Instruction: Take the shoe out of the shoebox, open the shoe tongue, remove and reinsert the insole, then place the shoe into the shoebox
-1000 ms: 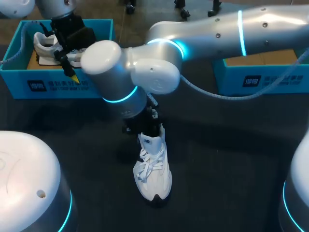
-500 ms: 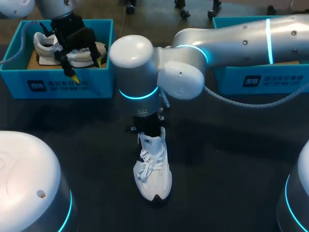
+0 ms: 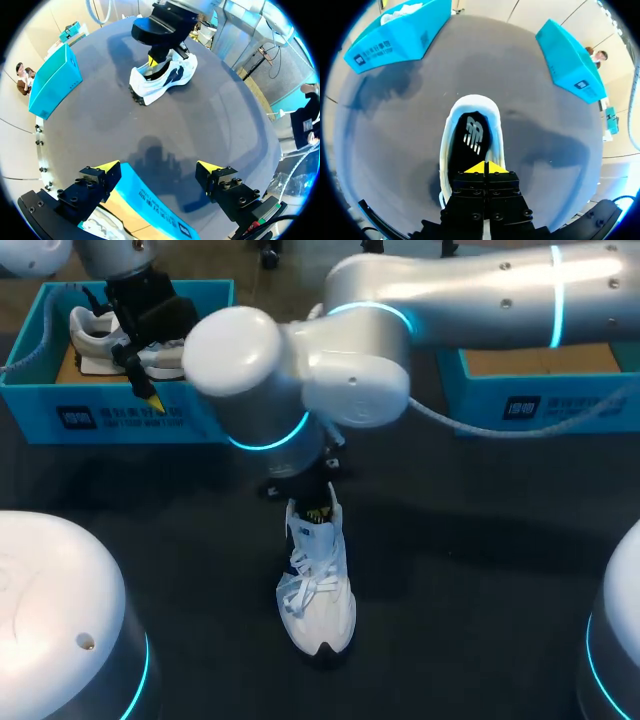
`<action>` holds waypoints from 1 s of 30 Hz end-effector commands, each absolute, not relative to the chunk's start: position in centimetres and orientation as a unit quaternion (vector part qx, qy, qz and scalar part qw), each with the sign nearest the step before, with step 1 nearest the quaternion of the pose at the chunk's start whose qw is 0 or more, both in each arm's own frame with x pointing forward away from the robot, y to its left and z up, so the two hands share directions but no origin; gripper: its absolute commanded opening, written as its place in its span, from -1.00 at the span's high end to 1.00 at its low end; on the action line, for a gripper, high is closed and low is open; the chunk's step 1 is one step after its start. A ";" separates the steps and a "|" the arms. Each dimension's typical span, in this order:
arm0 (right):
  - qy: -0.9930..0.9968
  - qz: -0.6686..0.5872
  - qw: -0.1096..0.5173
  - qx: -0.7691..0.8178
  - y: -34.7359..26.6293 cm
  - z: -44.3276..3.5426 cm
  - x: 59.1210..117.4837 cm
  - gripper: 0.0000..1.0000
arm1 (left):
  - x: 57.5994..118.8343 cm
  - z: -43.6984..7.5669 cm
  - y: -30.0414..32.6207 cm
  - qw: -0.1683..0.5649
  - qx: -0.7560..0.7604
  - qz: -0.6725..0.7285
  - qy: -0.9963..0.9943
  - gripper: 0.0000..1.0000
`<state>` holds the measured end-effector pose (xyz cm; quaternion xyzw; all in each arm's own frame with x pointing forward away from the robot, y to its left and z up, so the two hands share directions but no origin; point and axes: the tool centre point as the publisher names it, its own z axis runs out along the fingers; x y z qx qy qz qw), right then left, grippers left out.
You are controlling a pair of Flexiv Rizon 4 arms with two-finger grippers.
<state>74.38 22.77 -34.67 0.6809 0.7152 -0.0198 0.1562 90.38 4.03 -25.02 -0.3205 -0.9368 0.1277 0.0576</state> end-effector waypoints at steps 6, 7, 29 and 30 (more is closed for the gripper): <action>0.701 -0.105 0.226 0.668 24.5 -38.5 75.9 1.00 | 90.4 -25.0 4.1 0.058 -0.321 0.126 -0.937 -1.00; 0.700 -0.109 0.230 0.667 24.5 -38.9 76.0 1.00 | 90.4 -25.0 4.1 0.058 -0.321 0.126 -0.937 -1.00; 0.718 -0.024 0.032 0.695 22.6 -41.9 74.4 1.00 | 90.4 -25.0 4.1 0.058 -0.321 0.126 -0.937 -1.00; 0.717 -0.024 0.030 0.696 22.6 -41.9 74.4 1.00 | 90.4 -25.0 4.1 0.058 -0.321 0.126 -0.937 -1.00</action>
